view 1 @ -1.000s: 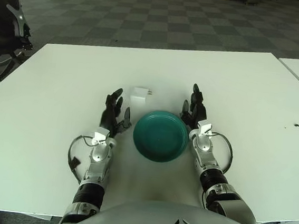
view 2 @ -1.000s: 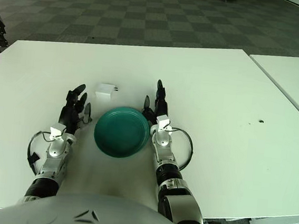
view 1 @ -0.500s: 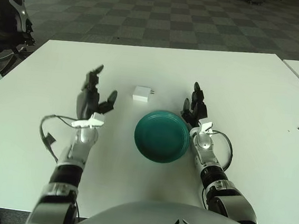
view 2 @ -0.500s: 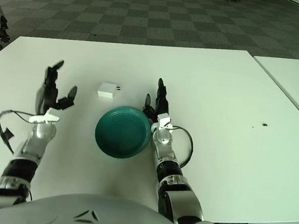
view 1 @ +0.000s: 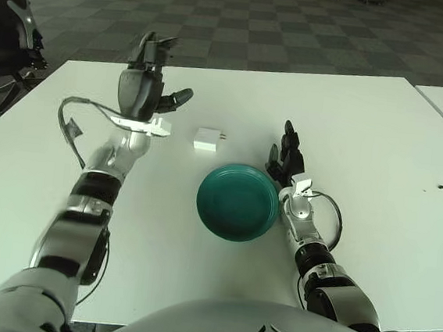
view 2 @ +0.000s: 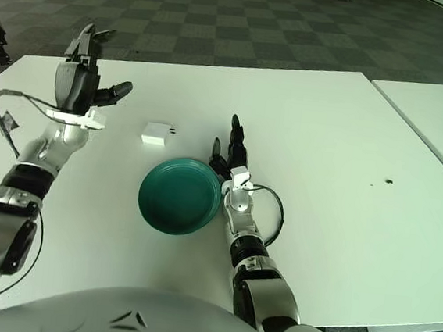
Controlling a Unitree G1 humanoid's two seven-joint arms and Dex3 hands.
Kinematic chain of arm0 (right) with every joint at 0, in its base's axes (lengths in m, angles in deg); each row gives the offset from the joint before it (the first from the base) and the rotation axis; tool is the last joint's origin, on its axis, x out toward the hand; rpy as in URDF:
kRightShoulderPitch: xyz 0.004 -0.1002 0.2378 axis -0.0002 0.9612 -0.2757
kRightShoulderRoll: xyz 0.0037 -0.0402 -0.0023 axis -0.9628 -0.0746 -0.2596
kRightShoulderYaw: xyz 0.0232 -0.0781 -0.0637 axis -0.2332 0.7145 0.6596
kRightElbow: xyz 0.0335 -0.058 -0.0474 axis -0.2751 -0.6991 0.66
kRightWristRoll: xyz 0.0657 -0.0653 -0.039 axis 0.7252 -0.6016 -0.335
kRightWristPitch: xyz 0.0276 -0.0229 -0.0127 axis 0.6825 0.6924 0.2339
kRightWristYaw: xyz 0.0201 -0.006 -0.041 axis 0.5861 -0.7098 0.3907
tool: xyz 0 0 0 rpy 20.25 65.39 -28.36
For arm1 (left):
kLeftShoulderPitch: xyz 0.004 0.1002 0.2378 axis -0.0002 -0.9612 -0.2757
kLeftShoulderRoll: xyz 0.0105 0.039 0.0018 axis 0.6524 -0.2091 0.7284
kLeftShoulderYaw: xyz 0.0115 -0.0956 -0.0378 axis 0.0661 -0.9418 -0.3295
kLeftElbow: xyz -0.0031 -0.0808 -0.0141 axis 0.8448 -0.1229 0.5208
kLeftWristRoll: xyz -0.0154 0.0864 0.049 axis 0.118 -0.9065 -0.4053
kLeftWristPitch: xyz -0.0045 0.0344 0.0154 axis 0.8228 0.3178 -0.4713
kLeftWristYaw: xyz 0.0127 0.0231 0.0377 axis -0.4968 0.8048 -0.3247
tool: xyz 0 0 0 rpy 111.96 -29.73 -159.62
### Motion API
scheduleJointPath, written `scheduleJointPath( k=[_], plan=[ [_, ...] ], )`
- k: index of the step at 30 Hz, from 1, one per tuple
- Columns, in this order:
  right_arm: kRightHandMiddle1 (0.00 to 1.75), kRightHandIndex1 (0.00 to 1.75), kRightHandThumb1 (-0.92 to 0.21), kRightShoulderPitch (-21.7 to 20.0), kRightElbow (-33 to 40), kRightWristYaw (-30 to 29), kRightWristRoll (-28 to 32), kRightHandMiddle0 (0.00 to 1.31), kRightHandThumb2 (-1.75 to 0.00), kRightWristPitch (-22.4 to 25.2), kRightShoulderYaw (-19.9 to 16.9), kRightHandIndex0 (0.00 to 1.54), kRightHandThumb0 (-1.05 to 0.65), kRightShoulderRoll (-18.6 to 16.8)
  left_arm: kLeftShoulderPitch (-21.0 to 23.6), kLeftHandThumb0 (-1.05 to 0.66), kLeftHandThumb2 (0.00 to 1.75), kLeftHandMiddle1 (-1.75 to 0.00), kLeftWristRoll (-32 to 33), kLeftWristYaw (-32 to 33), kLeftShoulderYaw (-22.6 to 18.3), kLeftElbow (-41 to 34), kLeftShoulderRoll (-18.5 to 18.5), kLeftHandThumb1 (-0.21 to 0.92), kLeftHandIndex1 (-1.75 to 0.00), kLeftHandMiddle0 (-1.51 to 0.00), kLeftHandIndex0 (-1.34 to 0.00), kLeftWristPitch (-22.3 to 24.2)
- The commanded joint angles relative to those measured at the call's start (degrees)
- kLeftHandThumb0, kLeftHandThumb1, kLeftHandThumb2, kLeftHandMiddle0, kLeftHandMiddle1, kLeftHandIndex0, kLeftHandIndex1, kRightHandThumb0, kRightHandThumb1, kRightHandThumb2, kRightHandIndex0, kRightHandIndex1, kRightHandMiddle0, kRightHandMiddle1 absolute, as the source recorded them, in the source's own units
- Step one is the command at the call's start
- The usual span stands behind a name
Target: Put the charger into the plate.
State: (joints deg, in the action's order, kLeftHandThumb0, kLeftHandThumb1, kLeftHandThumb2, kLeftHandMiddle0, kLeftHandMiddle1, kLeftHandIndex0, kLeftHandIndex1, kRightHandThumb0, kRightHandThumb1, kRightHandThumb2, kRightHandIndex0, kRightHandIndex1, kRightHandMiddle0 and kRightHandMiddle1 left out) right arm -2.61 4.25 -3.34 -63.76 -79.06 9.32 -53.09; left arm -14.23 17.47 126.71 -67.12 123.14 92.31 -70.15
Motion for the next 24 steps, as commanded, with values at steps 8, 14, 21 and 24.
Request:
scheduleJointPath(
  k=[8,14,21,24],
  plan=[
    [0.00,0.00,-0.92,10.23,-11.47,-1.81,-0.67,0.00,-0.81,3.36,0.06,0.00,-0.98,-0.54,13.13,-1.05,0.59,-0.02,-6.77,-10.12,12.86,14.28,5.08,0.92,-1.23,-0.33,-0.07,3.54],
    [0.00,0.00,-0.92,10.28,-11.58,-2.28,-0.93,0.01,-0.80,2.40,0.51,0.00,-0.97,-0.73,16.86,-1.05,0.53,0.00,-5.34,-16.95,16.02,19.45,5.78,0.92,-1.27,-0.27,-0.07,1.61],
    [0.02,0.00,-0.92,10.37,-11.31,-2.18,-0.63,0.03,-0.79,1.88,0.49,0.00,-0.94,-1.05,23.77,-1.05,0.52,0.00,-2.13,-31.01,18.44,30.17,3.84,0.92,-1.22,-0.21,-0.02,-2.57],
    [0.02,0.00,-0.92,10.35,-11.34,-2.49,-0.65,0.03,-0.79,1.93,0.45,0.00,-0.93,-1.16,25.21,-1.05,0.52,0.00,-0.82,-34.47,18.48,32.47,2.79,0.92,-1.17,-0.20,-0.01,-2.51]
  ],
)
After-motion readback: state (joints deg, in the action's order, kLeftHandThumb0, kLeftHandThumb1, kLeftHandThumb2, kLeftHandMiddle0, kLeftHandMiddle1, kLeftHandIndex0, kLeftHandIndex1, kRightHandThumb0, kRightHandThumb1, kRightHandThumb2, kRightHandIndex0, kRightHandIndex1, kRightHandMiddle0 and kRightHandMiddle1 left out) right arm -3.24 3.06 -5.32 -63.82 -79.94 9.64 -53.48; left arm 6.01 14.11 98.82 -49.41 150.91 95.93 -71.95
